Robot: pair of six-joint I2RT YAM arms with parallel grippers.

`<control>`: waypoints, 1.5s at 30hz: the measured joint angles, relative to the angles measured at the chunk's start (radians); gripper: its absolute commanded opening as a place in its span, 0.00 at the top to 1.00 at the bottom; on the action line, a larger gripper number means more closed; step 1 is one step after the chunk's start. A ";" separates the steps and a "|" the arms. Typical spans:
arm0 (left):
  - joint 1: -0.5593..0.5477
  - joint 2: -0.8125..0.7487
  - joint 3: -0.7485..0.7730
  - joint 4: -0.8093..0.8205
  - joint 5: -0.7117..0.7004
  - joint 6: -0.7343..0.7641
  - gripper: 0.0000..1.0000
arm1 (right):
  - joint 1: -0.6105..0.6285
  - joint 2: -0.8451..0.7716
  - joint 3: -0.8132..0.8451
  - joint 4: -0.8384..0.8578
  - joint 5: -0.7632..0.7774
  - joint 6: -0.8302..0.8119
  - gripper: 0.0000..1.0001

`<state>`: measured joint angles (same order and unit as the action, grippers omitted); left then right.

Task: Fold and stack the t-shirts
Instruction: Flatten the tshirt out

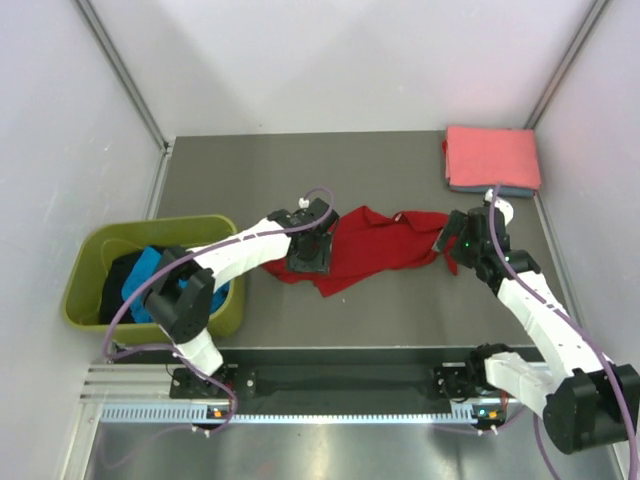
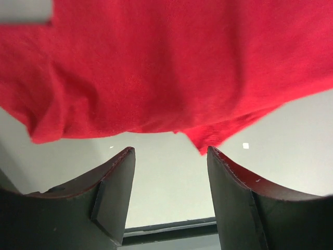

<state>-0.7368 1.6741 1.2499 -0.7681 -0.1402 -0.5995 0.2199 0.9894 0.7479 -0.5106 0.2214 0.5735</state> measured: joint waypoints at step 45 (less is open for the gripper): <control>0.172 0.458 0.924 0.054 -0.246 0.272 0.49 | -0.079 0.053 -0.112 0.122 -0.125 -0.005 0.07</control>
<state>-0.5648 2.1323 2.1742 -0.7143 -0.3862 -0.3271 0.1406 1.0420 0.6361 -0.3889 0.0963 0.5690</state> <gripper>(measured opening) 0.505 0.934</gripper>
